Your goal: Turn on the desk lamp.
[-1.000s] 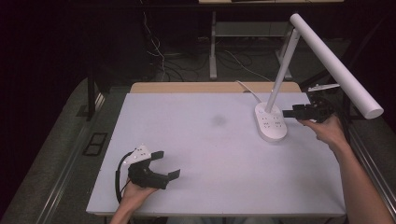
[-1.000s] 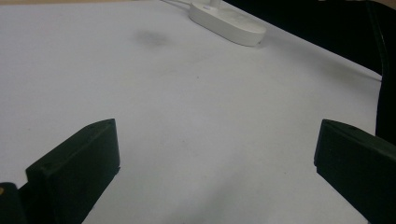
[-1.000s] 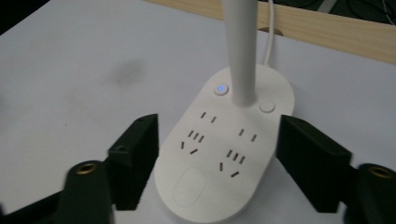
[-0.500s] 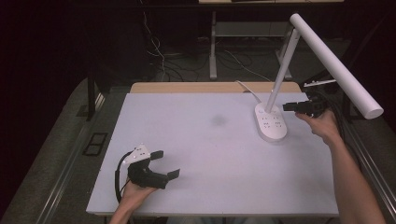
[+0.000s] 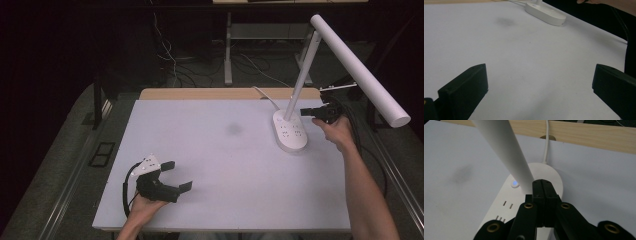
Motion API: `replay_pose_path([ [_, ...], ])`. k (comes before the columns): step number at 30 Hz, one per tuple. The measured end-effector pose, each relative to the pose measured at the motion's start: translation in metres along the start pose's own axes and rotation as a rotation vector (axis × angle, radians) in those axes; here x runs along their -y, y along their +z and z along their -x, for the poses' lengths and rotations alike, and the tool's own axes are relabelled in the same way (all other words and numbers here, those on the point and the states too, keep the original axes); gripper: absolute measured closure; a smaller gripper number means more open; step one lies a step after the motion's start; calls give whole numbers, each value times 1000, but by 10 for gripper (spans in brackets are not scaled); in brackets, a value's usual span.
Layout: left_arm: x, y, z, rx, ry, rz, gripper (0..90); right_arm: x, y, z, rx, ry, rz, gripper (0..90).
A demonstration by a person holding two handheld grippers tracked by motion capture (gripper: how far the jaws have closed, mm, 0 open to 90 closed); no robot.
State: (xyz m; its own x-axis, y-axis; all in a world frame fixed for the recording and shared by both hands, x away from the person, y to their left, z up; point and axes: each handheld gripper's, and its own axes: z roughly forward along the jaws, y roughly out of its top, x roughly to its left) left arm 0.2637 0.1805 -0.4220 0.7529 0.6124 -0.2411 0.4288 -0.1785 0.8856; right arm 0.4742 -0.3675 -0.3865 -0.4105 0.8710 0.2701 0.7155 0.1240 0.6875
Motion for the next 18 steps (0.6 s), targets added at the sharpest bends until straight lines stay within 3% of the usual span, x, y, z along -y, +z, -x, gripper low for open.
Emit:
replay_pose_path([
  [10,0,0,0,-2,-1,-4,0,4,18,4,3,38,-15,900],
  [18,1,0,0,-2,0,-6,0,6,31,5,20,34,-26,900],
])
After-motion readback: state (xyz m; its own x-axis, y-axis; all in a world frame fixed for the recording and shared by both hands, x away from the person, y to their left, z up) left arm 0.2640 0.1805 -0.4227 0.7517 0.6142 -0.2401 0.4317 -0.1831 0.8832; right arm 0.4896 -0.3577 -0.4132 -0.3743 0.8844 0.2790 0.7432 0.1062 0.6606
